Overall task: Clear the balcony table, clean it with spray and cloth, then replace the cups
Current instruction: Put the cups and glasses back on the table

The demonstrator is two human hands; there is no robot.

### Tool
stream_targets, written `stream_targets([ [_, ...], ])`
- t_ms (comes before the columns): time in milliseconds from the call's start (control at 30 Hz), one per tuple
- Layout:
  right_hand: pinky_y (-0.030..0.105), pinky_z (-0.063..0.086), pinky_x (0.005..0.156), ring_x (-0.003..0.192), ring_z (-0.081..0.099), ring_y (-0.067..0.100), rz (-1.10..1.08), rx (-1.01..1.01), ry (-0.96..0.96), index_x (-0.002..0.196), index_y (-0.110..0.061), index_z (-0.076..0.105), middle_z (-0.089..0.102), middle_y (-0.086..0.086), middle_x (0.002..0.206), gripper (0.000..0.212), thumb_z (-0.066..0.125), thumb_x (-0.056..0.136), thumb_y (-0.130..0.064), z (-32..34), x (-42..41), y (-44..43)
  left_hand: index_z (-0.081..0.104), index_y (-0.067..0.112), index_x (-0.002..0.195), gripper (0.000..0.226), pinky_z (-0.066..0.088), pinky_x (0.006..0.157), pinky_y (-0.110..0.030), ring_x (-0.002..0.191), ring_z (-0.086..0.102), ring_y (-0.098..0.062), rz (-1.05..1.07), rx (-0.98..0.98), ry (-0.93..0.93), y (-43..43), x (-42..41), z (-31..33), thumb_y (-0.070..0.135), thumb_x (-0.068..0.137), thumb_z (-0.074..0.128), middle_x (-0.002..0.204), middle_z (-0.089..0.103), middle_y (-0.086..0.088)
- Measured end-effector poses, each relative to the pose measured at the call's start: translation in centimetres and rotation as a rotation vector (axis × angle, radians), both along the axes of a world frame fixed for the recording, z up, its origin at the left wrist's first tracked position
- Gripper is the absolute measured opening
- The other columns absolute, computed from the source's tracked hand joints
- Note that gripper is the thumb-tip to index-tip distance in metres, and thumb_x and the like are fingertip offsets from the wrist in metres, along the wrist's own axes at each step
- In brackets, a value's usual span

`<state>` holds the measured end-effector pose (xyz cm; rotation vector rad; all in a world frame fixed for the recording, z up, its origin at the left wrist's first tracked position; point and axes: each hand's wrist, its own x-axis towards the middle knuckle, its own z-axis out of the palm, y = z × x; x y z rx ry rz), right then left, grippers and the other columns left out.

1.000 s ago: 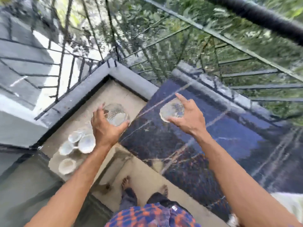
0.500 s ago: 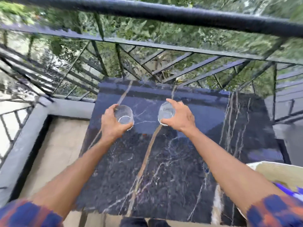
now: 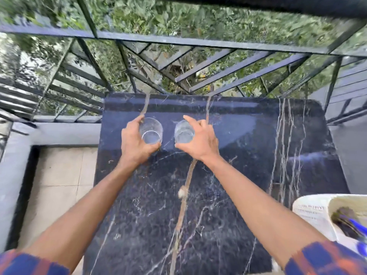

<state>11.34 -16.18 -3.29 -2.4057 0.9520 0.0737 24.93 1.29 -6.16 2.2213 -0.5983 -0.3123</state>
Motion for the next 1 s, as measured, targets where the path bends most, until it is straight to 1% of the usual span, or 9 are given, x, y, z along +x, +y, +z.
stream_targets([
  [167,0.038,0.042,0.084,0.122,0.041,0.023,0.019,0.034,0.02,0.153,-0.05,0.028,0.046,-0.006,0.125,0.101,0.082,0.068,-0.062,0.3,-0.2,0.1,0.045,0.017,0.144,0.101,0.039,0.103,-0.039,0.118,0.053,-0.029,-0.049,0.037,0.01,0.4,0.1,-0.2,0.046,0.054,0.079,0.127,0.057,-0.008],
  [333,0.046,0.044,0.102,0.129,0.041,0.03,0.129,0.049,0.087,0.155,-0.046,0.025,0.044,-0.004,0.144,0.104,0.082,0.069,-0.051,1.1,0.3,-1.0,0.038,0.021,0.149,0.106,0.043,0.106,-0.046,0.122,0.052,-0.03,-0.069,0.065,0.047,0.7,0.4,-0.2,0.048,0.057,0.085,0.131,0.056,-0.009],
  [467,0.05,0.043,0.108,0.137,0.039,0.033,0.183,0.054,0.112,0.157,-0.047,0.017,0.031,-0.005,0.158,0.111,0.084,0.068,-0.044,1.8,0.5,-1.4,0.031,0.017,0.153,0.121,0.039,0.11,-0.047,0.131,0.047,-0.033,-0.046,0.078,0.095,1.9,0.4,0.8,0.054,0.051,0.084,0.141,0.052,-0.015],
  [567,0.053,0.042,0.11,0.143,0.037,0.035,0.159,0.087,0.111,0.159,-0.045,0.011,0.021,-0.001,0.164,0.12,0.088,0.067,-0.04,2.1,0.1,-1.4,0.039,0.014,0.15,0.113,0.037,0.111,-0.046,0.132,0.046,-0.032,-0.038,0.113,0.101,4.1,-0.1,1.2,0.051,0.054,0.086,0.14,0.052,-0.015],
  [633,0.051,0.043,0.11,0.142,0.039,0.032,0.058,0.125,0.054,0.158,-0.043,0.014,0.025,0.0,0.161,0.118,0.089,0.067,-0.041,2.4,-0.7,-1.0,0.046,0.012,0.145,0.1,0.038,0.112,-0.046,0.13,0.048,-0.031,-0.003,0.119,0.101,6.0,-0.7,1.2,0.047,0.059,0.085,0.139,0.054,-0.014],
  [767,0.046,0.047,0.103,0.132,0.051,0.026,-0.124,0.126,-0.075,0.152,-0.037,0.033,0.045,0.0,0.15,0.081,0.075,0.083,-0.045,2.5,-4.6,1.5,0.064,0.018,0.121,0.056,0.045,0.099,-0.035,0.108,0.06,-0.025,0.146,0.045,0.172,11.2,-3.8,1.6,0.039,0.071,0.074,0.117,0.064,-0.008],
  [833,0.041,0.049,0.094,0.119,0.06,0.022,-0.158,0.185,-0.105,0.139,-0.035,0.05,0.061,-0.004,0.126,0.057,0.07,0.087,-0.046,2.3,-7.0,3.3,0.067,0.023,0.11,0.039,0.051,0.091,-0.035,0.094,0.063,-0.019,0.267,-0.038,0.225,14.6,-6.6,2.2,0.04,0.075,0.071,0.106,0.069,-0.003],
  [900,0.033,0.045,0.082,0.104,0.064,0.019,-0.136,0.278,-0.086,0.117,-0.035,0.065,0.065,-0.014,0.093,0.03,0.071,0.089,-0.044,2.0,-9.0,5.7,0.068,0.021,0.104,0.023,0.054,0.082,-0.033,0.086,0.066,-0.022,0.387,-0.083,0.206,18.6,-10.0,2.6,0.028,0.083,0.074,0.098,0.071,-0.003],
  [1000,0.031,0.048,0.08,0.088,0.064,0.014,0.026,0.381,-0.031,0.098,-0.035,0.069,0.062,-0.015,0.076,0.012,0.074,0.088,-0.039,1.1,-11.0,10.4,0.067,0.02,0.103,0.015,0.051,0.07,-0.019,0.078,0.065,-0.02,0.568,-0.062,0.163,24.9,-16.4,2.7,0.011,0.091,0.07,0.095,0.07,-0.004],
])
